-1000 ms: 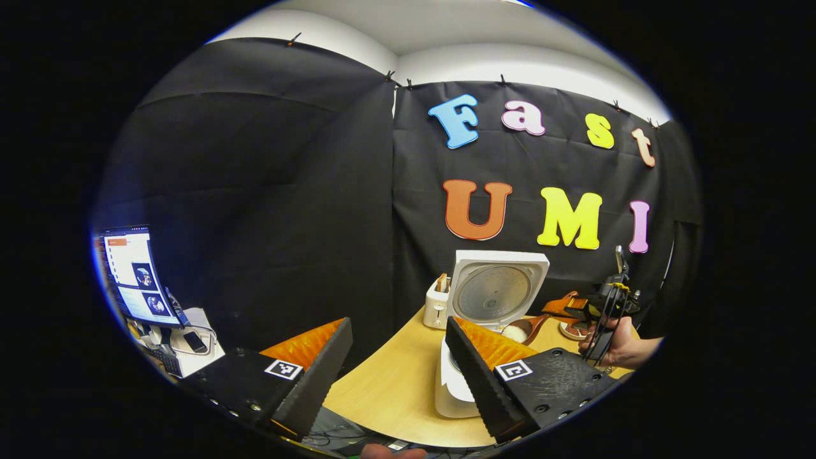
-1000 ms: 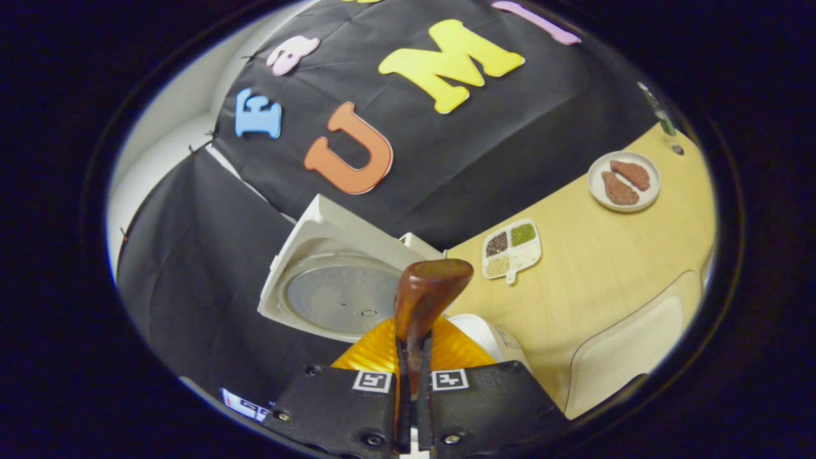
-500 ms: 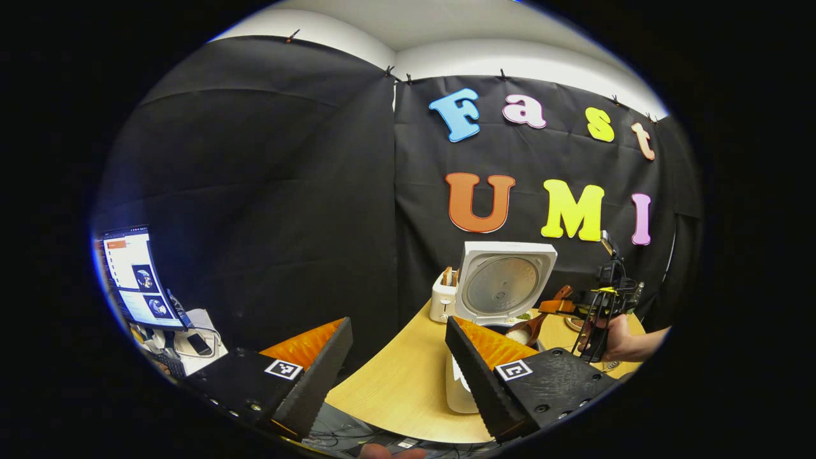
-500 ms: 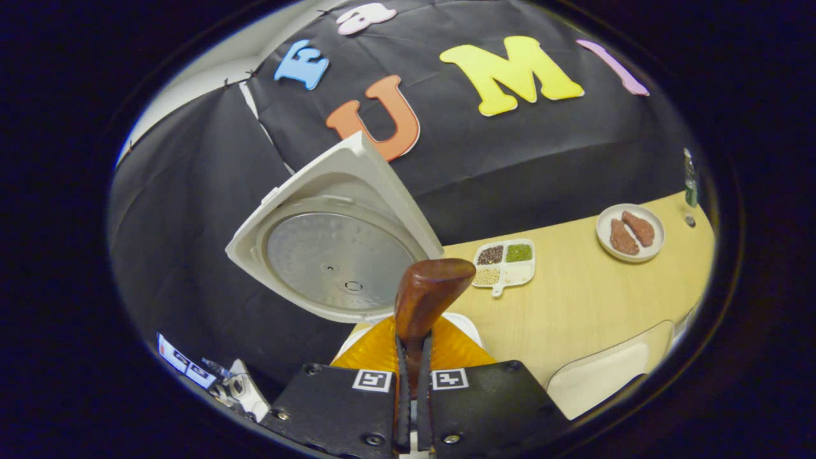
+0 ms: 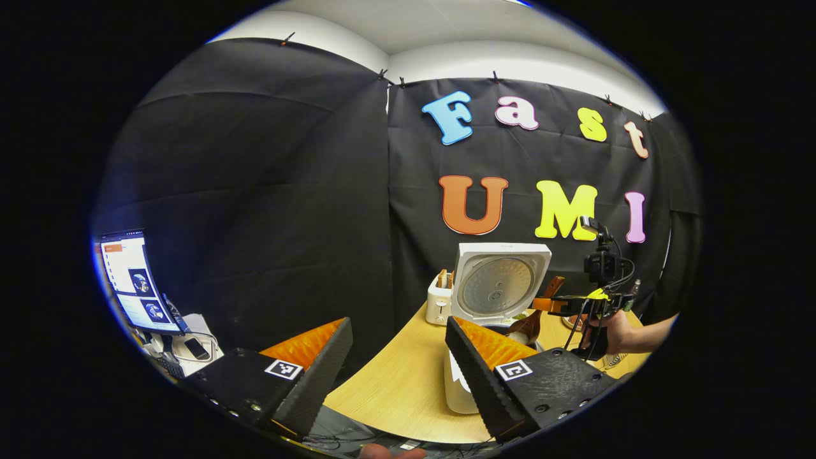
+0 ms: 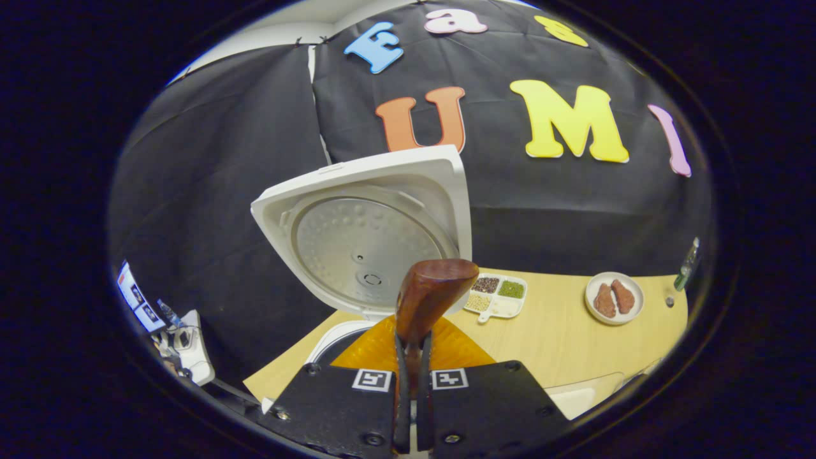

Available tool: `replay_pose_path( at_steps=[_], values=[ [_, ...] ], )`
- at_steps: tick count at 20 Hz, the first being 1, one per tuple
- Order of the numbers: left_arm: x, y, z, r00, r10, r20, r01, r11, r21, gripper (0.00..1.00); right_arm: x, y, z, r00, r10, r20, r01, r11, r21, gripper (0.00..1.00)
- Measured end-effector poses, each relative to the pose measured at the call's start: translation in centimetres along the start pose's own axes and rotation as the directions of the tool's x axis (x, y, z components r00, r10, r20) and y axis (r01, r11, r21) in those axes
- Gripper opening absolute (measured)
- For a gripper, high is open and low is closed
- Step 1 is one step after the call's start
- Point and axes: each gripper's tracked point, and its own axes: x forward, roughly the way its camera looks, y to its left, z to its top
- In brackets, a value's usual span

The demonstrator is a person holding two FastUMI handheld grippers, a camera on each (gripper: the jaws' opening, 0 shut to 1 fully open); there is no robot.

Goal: Close the left gripper, press the button to open the rice cooker; take a wooden spoon from the chopstick holder with the right hand, scoop a spoonful of rice and pour it into the rice cooker, then put the wooden spoon back into the chopstick holder.

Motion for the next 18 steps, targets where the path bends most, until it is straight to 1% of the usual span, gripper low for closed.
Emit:
replay_pose_path(
  at_steps=[3,6,10,14,16,18],
  values=[
    [-0.1,0.1,-0.2,1.0,-0.007,0.005,0.006,1.0,0.001,0.94,-0.8,1.1,1.5,0.999,-0.011,0.045,0.017,0.989,-0.148,0.1],
    [-0.1,0.2,0.0,1.0,-0.01,0.014,0.01,1.0,-0.005,0.94,-1.4,2.7,2.6,0.997,0.005,0.08,0.019,0.955,-0.297,0.1],
    [-0.1,-0.1,-0.2,0.999,-0.022,0.026,0.022,1.0,-0.009,0.94,-2.5,4.6,3.5,0.993,0.037,0.112,0.015,0.903,-0.43,0.09],
    [-0.1,-0.2,-0.2,0.999,-0.032,0.036,0.033,0.999,-0.004,0.94,-3.3,5.9,4.6,0.988,0.056,0.141,0.026,0.854,-0.52,0.1],
    [0.0,-0.2,-0.2,0.998,-0.035,0.045,0.035,0.999,-0.005,0.94,-3.6,6.2,4.5,0.989,0.058,0.139,0.023,0.852,-0.523,0.1],
    [0.0,-0.3,0.2,0.998,-0.044,0.052,0.045,0.999,-0.016,0.95,-3.7,6.0,4.6,0.989,0.055,0.135,0.019,0.871,-0.491,0.1]
  ],
)
